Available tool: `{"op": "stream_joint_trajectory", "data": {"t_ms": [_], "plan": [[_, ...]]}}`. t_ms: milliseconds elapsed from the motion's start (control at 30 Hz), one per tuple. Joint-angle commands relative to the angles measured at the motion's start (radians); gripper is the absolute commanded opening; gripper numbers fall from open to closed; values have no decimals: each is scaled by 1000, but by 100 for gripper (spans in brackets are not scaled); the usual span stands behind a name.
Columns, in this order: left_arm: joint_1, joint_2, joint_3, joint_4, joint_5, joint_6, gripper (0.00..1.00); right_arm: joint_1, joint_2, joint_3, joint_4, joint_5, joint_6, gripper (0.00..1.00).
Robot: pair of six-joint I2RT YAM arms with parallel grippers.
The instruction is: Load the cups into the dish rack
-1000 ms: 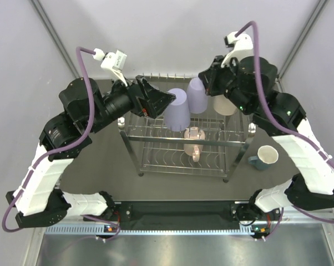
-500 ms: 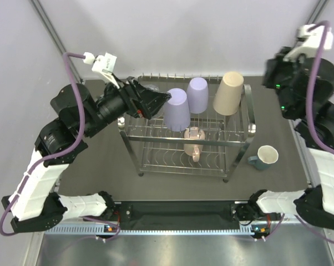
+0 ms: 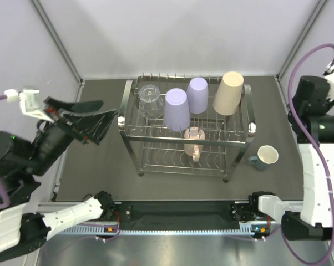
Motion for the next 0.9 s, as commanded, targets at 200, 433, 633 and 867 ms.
{"op": "stream_joint_trajectory", "data": {"t_ms": [200,433,633,867], "plan": [[-3,-189,-178,-28,-58,34,98,-79,-27,-281,-186,-239,529,70],[-3,-279,-246,-54,-75,14,98,-123,-16,-457,-160,-327,701,58],[-3,-298,-234,-108,-81,-9,98,-126,28,-546,-87,-391,787,57],[-3,-312,-217,-142,-87,-54,98,-132,62,-615,-30,-396,813,59]]}}
